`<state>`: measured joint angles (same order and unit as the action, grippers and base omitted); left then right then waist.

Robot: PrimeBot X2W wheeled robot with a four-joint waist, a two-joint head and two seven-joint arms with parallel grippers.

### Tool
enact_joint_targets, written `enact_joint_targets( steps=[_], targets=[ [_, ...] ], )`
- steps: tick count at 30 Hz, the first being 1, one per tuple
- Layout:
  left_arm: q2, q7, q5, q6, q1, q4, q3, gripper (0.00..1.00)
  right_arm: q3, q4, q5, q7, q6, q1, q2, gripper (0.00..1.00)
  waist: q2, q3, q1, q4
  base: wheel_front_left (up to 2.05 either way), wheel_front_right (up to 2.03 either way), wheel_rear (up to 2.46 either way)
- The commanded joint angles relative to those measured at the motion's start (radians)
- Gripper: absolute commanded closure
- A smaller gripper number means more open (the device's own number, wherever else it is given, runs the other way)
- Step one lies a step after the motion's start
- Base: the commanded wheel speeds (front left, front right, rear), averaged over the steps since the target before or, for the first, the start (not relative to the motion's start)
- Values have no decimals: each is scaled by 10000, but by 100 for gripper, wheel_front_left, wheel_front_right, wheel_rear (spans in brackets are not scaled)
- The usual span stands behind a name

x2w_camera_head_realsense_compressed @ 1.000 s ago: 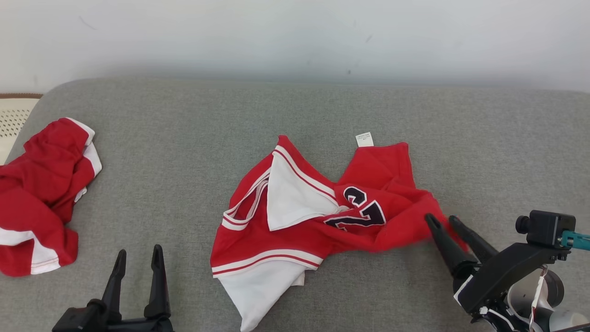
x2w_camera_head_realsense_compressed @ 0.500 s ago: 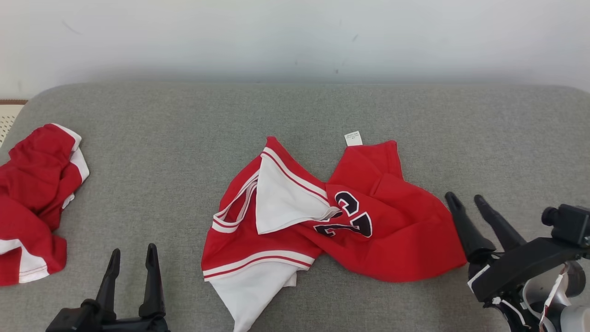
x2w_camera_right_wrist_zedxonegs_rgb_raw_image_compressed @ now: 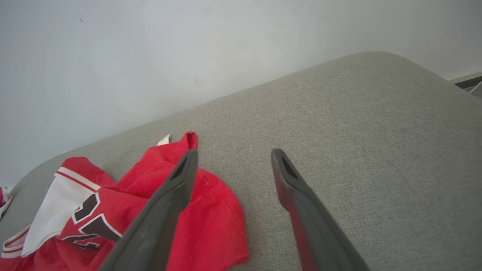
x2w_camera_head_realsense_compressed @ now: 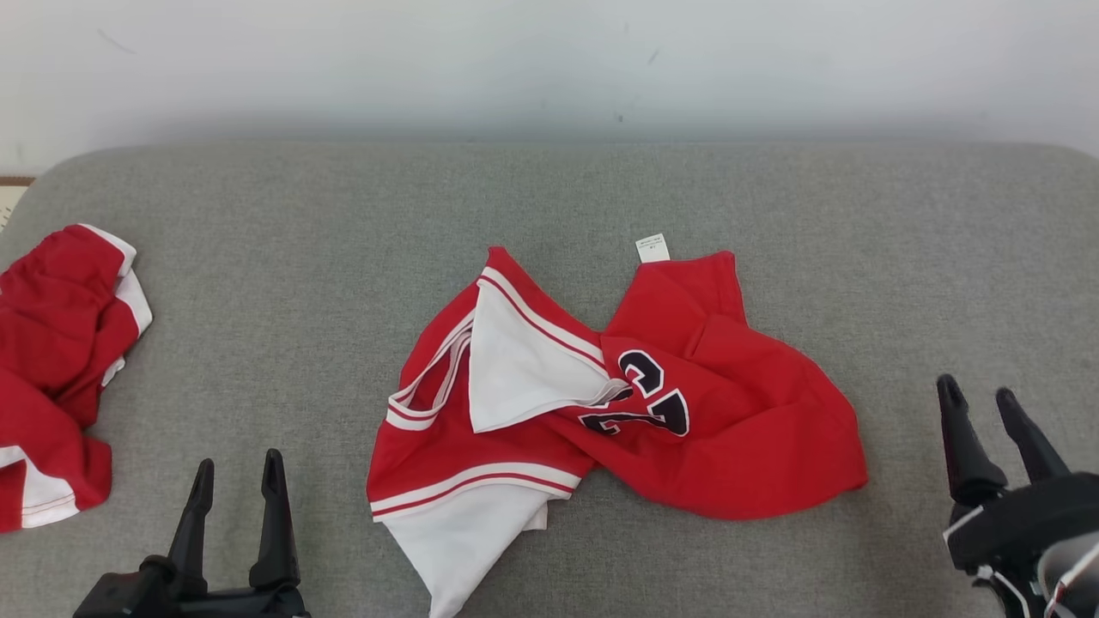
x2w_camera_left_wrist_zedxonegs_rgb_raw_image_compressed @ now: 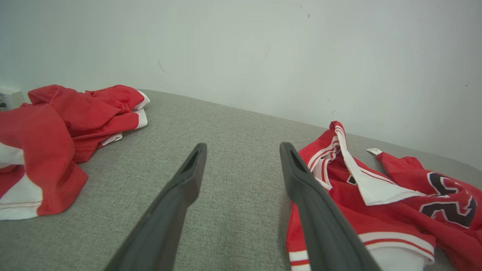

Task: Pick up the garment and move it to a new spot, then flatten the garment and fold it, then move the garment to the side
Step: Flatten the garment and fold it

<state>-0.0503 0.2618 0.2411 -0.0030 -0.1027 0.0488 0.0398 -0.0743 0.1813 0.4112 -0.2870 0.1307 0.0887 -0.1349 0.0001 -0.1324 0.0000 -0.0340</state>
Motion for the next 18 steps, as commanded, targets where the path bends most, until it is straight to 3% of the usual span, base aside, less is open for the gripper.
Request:
enact_joint_targets(
  steps=[1,9,18],
  targets=[
    [-3,38,-72,3,27,-40,30,0,-105,23,-77,65,1,-229,98,0,-1,-53,0,5,0,0,0],
    [-3,38,17,36,-121,-91,-23,0,-93,-297,-174,108,1,-583,188,0,-1,-280,0,-52,0,0,0],
    [-3,38,88,61,-241,-28,-84,0,1502,-1016,-363,46,1,596,-266,0,-1,-390,0,-244,0,0,0]
  ],
)
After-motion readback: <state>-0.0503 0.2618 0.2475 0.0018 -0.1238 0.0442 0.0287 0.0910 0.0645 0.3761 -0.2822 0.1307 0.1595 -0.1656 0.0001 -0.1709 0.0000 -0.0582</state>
